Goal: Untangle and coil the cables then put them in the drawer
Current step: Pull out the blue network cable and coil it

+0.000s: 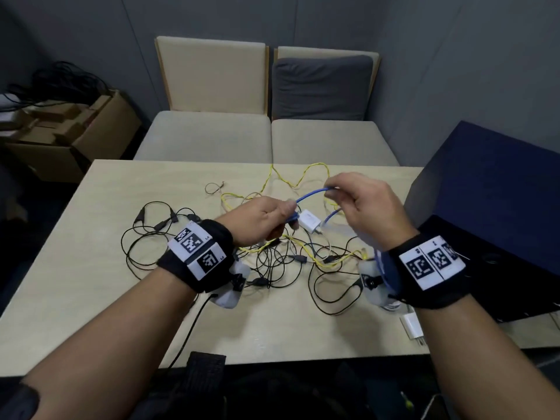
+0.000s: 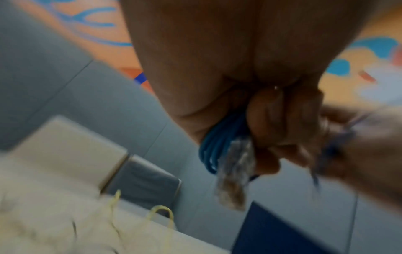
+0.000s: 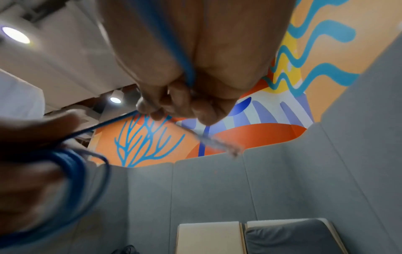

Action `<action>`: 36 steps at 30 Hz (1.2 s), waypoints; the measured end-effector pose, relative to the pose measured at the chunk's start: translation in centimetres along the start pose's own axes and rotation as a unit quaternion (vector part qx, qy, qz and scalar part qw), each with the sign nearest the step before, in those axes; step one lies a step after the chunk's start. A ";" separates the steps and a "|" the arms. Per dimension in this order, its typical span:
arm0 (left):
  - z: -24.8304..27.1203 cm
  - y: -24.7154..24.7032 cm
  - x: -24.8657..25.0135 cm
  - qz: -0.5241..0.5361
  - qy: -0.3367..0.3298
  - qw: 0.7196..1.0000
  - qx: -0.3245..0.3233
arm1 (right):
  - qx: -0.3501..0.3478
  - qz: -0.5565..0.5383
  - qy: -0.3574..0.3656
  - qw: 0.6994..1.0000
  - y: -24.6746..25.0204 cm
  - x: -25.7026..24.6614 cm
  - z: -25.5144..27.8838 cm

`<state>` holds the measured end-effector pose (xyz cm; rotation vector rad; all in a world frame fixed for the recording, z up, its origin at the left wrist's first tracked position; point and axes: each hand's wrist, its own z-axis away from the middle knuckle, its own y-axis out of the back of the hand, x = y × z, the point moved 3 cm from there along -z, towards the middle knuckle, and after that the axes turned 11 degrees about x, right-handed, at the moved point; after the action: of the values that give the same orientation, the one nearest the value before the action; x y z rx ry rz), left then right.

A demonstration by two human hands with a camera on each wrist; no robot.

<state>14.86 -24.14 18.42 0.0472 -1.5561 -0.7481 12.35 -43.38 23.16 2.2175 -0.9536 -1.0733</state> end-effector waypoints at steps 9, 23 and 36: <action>0.6 1.9 0.6 0.416 0.048 0.908 0.021 | -0.076 -0.050 -0.103 0.991 -1.6 0.8 0.6; -1.2 5.8 -1.8 0.742 0.132 0.612 0.238 | -0.186 -0.277 -0.205 0.920 -5.5 -0.9 5.3; 0.2 3.7 0.0 0.553 0.174 0.812 0.068 | 0.164 -0.404 -0.483 0.759 -4.7 6.7 4.3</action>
<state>16.21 -21.16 20.20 -0.5537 -1.0125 0.3022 13.59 -46.09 14.35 2.3416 -0.4665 -2.8218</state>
